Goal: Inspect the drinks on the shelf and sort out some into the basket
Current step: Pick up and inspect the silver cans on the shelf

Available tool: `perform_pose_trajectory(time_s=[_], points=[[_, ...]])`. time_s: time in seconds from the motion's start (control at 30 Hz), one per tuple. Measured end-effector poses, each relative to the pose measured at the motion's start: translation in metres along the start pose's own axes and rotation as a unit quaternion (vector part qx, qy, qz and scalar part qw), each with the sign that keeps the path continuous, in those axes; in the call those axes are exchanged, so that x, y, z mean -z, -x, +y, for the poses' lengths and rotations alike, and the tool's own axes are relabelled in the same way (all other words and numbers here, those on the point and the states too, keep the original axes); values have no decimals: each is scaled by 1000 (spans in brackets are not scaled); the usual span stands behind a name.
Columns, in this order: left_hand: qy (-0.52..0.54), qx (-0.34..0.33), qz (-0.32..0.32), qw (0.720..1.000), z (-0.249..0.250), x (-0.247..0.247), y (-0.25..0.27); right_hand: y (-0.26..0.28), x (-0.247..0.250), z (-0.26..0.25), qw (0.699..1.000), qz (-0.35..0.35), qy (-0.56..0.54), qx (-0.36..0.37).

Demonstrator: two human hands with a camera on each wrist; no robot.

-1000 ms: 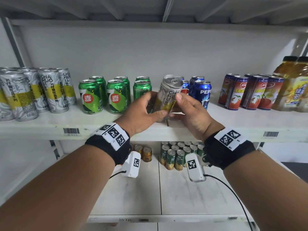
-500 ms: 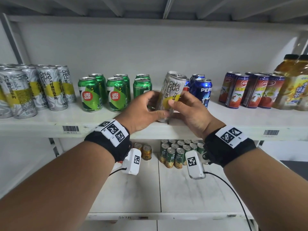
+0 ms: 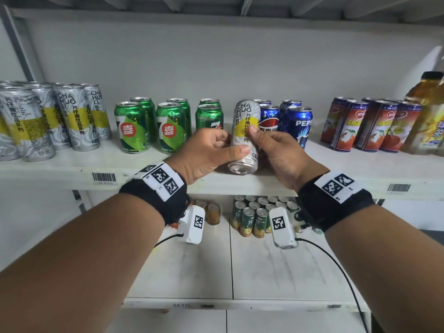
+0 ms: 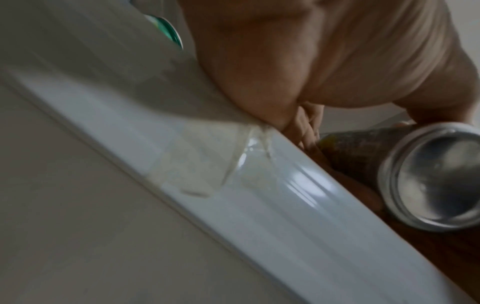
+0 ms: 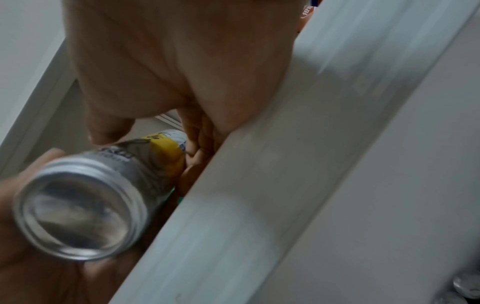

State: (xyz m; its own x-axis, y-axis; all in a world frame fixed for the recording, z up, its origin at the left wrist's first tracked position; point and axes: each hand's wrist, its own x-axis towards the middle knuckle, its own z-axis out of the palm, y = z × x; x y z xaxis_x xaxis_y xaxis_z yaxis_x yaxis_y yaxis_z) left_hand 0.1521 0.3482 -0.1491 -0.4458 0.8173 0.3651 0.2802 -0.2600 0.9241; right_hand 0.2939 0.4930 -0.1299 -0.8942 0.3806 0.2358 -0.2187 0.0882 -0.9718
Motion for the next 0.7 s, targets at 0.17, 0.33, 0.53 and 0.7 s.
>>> perform_pose_trajectory(time_s=[0.17,0.33,0.53,0.7], points=[[-15,20,26,999,3,0,-1,4,-2,-3,1000,-3,12,2],[-7,24,48,999,4,-2,-2,5,2,-3,999,-27,43,8],[-9,38,41,998,5,-4,-3,2,7,5,996,-67,61,4],[-5,42,37,998,6,-5,-4,-1,10,8,997,-58,51,12]])
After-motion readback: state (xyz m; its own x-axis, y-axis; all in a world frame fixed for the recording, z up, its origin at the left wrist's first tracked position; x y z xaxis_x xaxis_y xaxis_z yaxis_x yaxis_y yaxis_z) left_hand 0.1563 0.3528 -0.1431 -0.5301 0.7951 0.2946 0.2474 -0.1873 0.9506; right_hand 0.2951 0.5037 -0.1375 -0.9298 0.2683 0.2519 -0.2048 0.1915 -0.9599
